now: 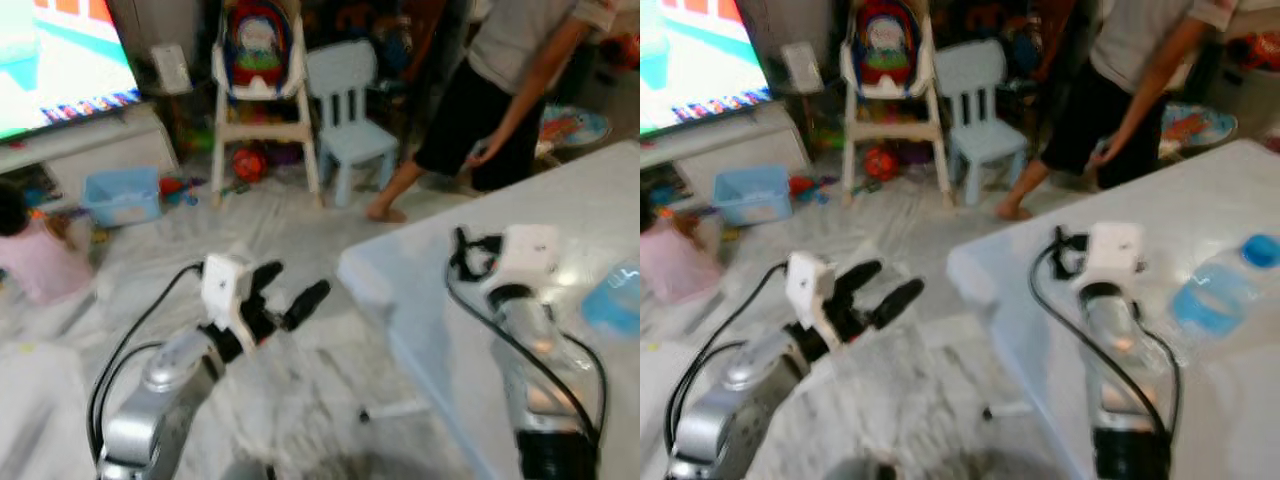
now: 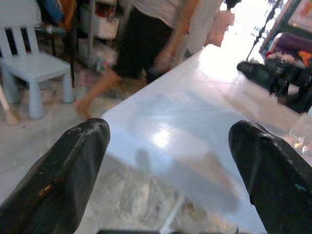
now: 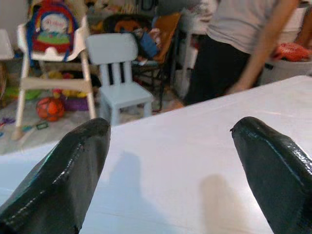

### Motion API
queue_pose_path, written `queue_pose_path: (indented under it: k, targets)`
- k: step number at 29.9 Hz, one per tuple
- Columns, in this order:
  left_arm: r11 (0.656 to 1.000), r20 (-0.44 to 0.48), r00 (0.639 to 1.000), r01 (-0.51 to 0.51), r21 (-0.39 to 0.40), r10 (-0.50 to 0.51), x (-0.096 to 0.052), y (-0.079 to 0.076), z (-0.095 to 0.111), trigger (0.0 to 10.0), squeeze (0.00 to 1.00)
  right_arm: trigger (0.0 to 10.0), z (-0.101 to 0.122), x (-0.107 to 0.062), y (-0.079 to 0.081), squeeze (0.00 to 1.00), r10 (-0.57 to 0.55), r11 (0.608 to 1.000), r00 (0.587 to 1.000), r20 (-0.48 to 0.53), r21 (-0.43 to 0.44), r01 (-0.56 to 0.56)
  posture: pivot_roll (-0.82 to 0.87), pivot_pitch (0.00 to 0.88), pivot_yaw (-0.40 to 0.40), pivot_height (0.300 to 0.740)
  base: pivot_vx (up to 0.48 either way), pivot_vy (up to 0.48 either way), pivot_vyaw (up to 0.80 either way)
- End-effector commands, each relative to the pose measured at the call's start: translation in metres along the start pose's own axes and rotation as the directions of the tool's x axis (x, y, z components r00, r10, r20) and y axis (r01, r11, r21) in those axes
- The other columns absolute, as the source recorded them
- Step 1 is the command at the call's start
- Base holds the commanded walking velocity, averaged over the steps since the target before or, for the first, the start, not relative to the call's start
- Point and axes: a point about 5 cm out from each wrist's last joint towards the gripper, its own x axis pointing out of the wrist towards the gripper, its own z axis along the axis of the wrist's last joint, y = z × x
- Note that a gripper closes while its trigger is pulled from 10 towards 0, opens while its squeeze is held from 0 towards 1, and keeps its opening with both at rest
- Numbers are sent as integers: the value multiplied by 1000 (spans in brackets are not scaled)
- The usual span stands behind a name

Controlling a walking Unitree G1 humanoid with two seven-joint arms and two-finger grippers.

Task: Restocking fridge

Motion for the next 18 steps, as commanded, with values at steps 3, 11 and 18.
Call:
queue_pose_path:
  k: [3,11,18]
  targets:
    - [1000,-12,1000,-23,17,23,-3,4,0,10000,0,10000,1,1,4,0,21,1000,1000,2,12,-21,-8,0,-21,740,0,0,0]
    - [998,-20,998,-53,21,54,-3,8,0,10000,0,10000,-2,2,12,0,70,997,997,-8,32,-70,-2,0,-23,740,0,240,0]
    - [998,-20,998,-53,21,54,-3,8,0,10000,0,10000,-2,2,12,0,70,997,997,-8,32,-70,-2,0,-23,740,0,480,0]
